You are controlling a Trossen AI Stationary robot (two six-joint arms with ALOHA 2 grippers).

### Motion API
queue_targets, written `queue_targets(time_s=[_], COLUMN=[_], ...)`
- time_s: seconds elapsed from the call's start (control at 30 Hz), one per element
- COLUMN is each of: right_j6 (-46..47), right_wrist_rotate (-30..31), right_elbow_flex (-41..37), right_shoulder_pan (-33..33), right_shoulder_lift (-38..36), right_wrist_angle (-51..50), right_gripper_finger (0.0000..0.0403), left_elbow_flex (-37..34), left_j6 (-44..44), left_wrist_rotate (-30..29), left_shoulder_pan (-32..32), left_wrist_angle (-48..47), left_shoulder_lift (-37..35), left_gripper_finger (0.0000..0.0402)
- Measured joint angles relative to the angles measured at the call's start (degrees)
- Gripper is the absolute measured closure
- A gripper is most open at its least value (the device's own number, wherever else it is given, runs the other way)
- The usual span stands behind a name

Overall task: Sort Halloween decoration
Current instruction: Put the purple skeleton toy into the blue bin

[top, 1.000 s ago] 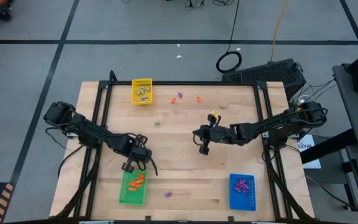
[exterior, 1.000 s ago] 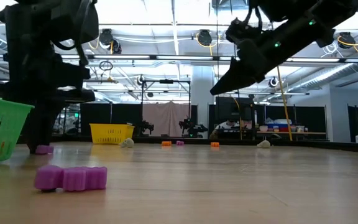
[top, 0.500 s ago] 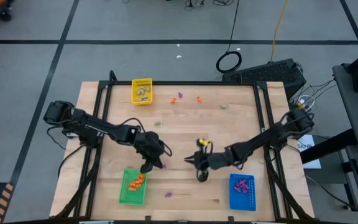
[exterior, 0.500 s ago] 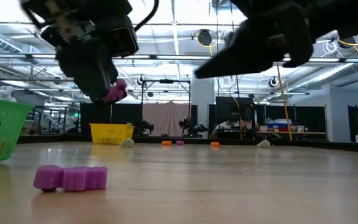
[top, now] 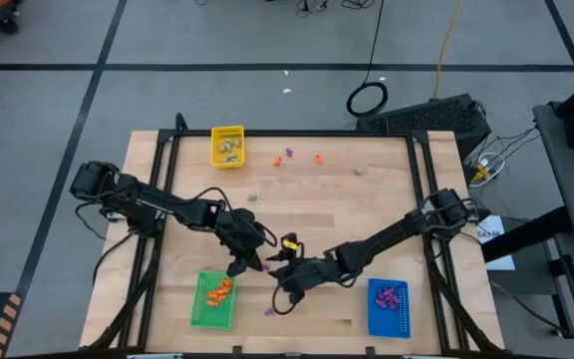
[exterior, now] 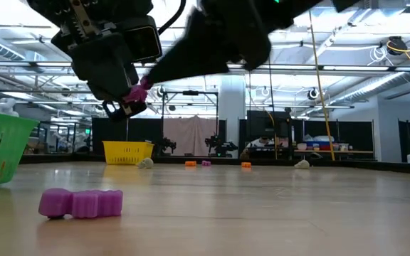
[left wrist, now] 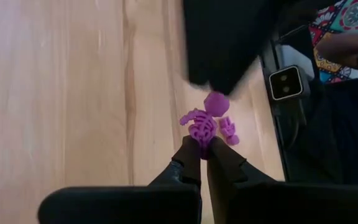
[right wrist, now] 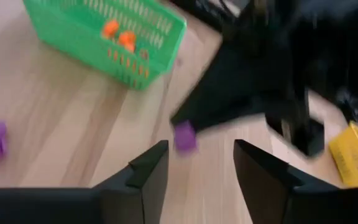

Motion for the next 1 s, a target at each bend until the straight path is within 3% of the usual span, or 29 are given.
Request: queue_targets(time_s=[0.2, 0.33, 0.53, 0.67, 0.77, 1.0], right_j6=[-0.45, -0.66, -3.73, -4.46, -3.27, 7.85], right_wrist_rotate=[-2.96, -3.33, -5.97, -5.76, -5.05, -5.97], right_elbow_flex=[2.2, 2.16, 2.16, 2.16, 2.14, 2.2], right_shoulder_pan=[-1.42, -1.58, -1.54, -1.2, -0.47, 2.84], right_shoulder_lift=[1.43, 1.29, 1.32, 1.32, 0.52, -4.64], right_wrist_angle=[-1.96, -2.04, -1.16, -1.51, -3.5, -15.53], right_gripper_finger=[0.0244, 0.0286, 0.0384, 0.0387, 0.039, 0.0395], left_elbow_flex=[0.0, 0.0, 0.0, 0.0, 0.0, 0.02], left_j6=[0.02, 0.04, 0.0, -1.61, -1.27, 3.53], left_wrist_rotate=[-0.04, -0.04, -0.06, -2.58, -4.81, -11.17], left_shoulder_pan=[-0.2, -0.18, -0.18, -0.26, -0.26, -0.13], left_wrist_angle=[1.2, 1.78, 2.3, 2.29, 2.65, 2.73], left_shoulder_lift=[0.0, -0.02, -0.02, -0.02, -0.02, -0.07], left_gripper_finger=[0.04, 0.04, 0.04, 0.0396, 0.0371, 0.0272])
